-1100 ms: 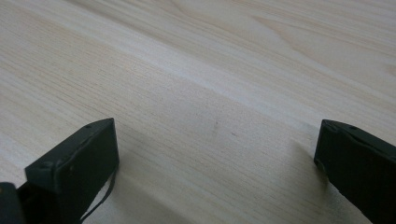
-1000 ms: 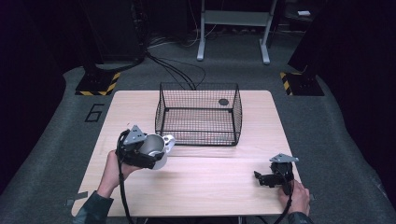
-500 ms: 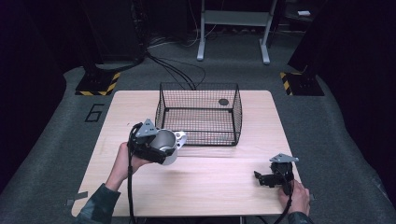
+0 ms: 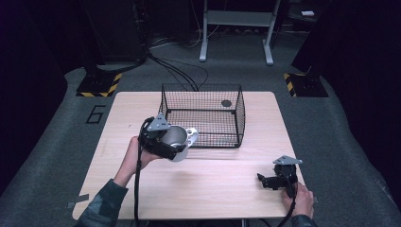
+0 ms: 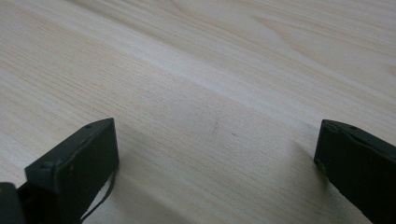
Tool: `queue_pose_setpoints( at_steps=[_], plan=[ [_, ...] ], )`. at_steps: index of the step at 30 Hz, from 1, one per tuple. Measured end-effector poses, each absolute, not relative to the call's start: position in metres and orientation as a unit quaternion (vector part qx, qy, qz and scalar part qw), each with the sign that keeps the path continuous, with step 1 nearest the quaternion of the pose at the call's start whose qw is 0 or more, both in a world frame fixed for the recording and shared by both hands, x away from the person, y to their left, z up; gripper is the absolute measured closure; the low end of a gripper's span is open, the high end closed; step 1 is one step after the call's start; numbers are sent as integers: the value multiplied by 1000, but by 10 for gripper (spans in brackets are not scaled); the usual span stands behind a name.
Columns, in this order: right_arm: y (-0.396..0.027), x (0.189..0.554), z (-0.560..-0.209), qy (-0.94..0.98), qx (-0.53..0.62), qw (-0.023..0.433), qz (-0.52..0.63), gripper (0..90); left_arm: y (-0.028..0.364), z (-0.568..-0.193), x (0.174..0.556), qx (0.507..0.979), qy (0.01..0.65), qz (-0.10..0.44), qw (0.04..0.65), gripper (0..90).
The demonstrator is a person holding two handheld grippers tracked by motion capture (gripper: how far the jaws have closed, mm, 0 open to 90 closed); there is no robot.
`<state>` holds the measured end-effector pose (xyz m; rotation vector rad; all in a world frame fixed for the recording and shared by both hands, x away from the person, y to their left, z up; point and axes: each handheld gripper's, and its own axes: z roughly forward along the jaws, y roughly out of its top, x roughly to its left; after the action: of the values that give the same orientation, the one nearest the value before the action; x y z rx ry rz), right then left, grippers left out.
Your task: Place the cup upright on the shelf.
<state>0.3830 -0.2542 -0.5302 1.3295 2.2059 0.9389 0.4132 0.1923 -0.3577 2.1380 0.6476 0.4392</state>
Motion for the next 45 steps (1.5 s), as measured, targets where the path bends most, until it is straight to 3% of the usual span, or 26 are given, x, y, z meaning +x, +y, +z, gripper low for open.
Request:
queue_pose_setpoints(
  at_steps=[45],
  plan=[
    [-254,383,-530,790,474,198,336,0,155,-322,478,850,253,191,421,60]
  ],
)
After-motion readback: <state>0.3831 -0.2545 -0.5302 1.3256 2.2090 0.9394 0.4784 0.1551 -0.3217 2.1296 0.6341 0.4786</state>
